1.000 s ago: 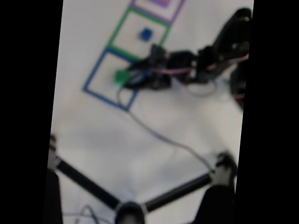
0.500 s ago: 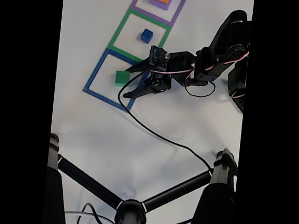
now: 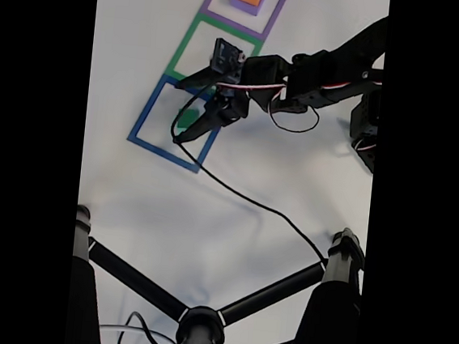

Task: Tower of hanoi

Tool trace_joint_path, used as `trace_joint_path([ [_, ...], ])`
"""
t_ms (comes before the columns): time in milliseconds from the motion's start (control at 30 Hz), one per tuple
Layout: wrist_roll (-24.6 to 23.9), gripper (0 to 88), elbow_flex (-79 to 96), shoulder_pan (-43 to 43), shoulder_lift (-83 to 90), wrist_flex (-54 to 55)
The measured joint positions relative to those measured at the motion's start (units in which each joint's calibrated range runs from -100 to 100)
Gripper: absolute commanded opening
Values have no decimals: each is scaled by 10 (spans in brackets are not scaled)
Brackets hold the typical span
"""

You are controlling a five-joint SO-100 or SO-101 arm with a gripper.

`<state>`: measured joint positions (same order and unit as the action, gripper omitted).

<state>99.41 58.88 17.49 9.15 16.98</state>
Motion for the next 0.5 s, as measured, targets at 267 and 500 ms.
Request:
trace_joint_path([
  [267,-2,147,-82,-42,148,-309],
  [500,-4,96,-96,-89,314,-542],
])
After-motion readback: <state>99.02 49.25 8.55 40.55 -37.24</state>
